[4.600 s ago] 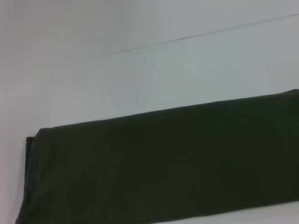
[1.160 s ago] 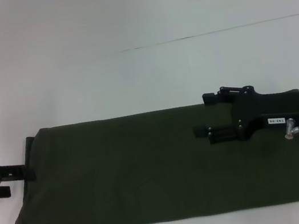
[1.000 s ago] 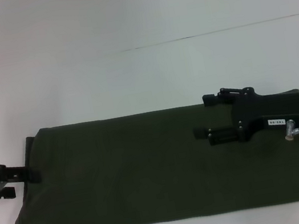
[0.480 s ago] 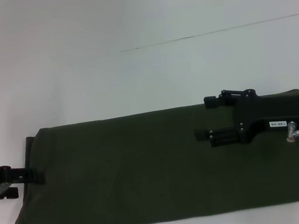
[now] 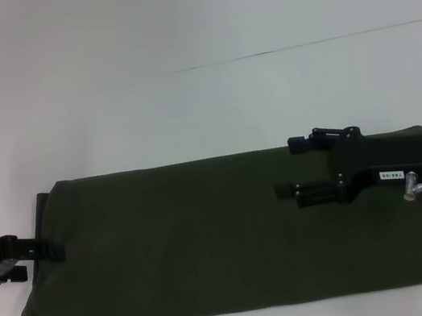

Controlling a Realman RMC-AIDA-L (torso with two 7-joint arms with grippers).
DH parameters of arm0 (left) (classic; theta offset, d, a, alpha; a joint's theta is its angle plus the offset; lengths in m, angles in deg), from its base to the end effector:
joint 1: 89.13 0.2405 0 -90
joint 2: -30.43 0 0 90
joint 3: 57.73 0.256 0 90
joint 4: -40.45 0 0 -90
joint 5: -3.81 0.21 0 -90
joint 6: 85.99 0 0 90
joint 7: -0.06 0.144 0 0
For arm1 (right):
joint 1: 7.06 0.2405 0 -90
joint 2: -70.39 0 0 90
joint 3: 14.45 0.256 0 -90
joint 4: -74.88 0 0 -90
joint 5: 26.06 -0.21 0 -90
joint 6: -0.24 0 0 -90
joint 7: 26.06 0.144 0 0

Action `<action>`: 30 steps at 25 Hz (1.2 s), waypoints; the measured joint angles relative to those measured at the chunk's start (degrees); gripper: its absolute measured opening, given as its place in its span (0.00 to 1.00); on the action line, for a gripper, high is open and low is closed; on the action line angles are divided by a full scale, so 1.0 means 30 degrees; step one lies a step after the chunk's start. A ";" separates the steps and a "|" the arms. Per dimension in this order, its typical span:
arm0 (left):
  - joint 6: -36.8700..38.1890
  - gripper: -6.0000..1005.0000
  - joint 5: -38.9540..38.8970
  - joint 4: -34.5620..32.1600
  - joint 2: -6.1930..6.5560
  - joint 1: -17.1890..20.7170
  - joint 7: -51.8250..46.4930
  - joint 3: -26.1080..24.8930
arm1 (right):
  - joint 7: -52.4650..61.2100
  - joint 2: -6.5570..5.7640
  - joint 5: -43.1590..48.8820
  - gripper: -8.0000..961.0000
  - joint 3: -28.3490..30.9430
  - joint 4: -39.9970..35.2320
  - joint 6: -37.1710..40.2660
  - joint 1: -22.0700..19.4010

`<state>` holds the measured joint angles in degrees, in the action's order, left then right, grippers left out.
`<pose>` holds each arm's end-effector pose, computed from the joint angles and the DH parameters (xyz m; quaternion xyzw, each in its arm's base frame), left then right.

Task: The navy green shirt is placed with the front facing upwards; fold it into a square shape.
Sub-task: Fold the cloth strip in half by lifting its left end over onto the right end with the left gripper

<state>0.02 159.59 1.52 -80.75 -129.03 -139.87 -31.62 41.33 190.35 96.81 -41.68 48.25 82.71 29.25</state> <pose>-0.3221 0.3591 0.0627 -0.7365 -0.6577 -0.0155 0.1574 0.2635 0.3449 -0.0287 -0.9381 0.1926 0.2356 0.1654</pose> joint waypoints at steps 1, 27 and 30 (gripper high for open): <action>-0.0023 0.90 0.0000 0.0020 0.0001 -0.0002 -0.0001 0.0050 | 0.0001 0.0001 -0.0001 0.97 -0.0002 -0.0001 -0.0016 0.0000; -0.0314 0.90 -0.0039 0.0779 -0.0052 -0.0171 0.0018 0.0293 | 0.0005 0.0001 0.0105 0.97 -0.0033 0.0057 -0.0069 -0.0001; -0.0337 0.90 -0.0069 0.0916 -0.0059 -0.0210 0.0050 0.0294 | 0.0005 0.0001 0.0116 0.97 -0.0032 0.0057 -0.0069 -0.0002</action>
<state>-0.99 159.38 4.27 -80.92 -129.66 -139.72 -30.74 41.35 190.35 97.16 -41.78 48.42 82.50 29.24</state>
